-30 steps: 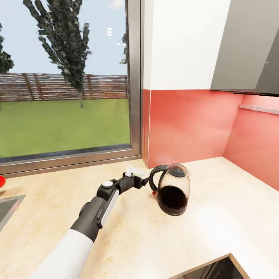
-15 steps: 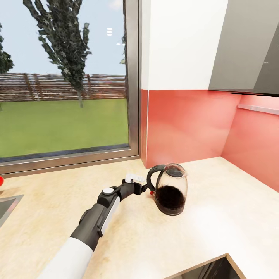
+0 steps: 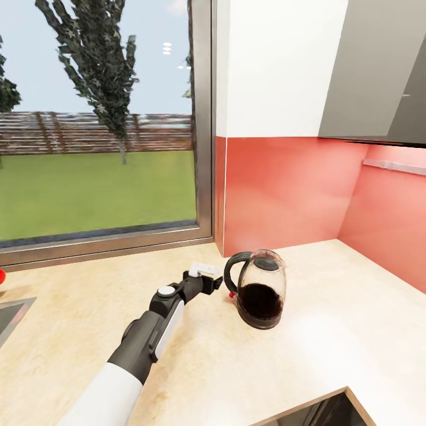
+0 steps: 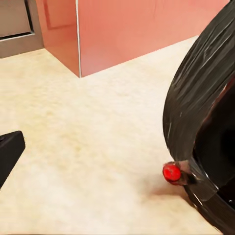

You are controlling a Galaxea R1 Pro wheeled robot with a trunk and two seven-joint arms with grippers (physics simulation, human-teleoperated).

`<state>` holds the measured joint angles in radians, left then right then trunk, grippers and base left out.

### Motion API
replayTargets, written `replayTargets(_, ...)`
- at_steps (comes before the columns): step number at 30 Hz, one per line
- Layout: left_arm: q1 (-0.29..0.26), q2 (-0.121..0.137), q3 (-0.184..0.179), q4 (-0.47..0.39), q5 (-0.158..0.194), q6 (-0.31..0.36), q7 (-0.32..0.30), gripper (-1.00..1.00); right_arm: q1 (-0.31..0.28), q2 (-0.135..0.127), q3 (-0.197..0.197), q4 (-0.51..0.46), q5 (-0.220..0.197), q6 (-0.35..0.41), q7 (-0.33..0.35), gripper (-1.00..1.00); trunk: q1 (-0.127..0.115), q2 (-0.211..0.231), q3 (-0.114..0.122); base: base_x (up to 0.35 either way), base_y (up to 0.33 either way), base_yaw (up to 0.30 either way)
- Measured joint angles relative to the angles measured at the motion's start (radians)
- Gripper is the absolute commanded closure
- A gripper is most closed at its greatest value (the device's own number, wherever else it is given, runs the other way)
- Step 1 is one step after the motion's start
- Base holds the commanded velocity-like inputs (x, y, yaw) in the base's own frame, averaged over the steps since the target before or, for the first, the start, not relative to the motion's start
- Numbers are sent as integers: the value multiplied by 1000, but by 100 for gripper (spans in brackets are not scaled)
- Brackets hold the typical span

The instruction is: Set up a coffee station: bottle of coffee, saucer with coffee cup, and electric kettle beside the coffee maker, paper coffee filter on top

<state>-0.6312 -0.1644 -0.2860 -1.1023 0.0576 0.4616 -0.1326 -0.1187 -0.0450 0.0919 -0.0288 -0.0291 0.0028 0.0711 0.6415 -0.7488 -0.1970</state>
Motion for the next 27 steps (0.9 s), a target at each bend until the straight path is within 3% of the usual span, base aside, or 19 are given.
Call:
replayTargets(12,0,2,1,-62,0,6,73,-100,0,0,0,1,0,0,0,-100,0,0,0,0,0,0)
replayTargets(27,0,0,-1,-49,2,5,74,-100,0,1,0,0,0,0,0,-100,0,0,0,15,-24,0)
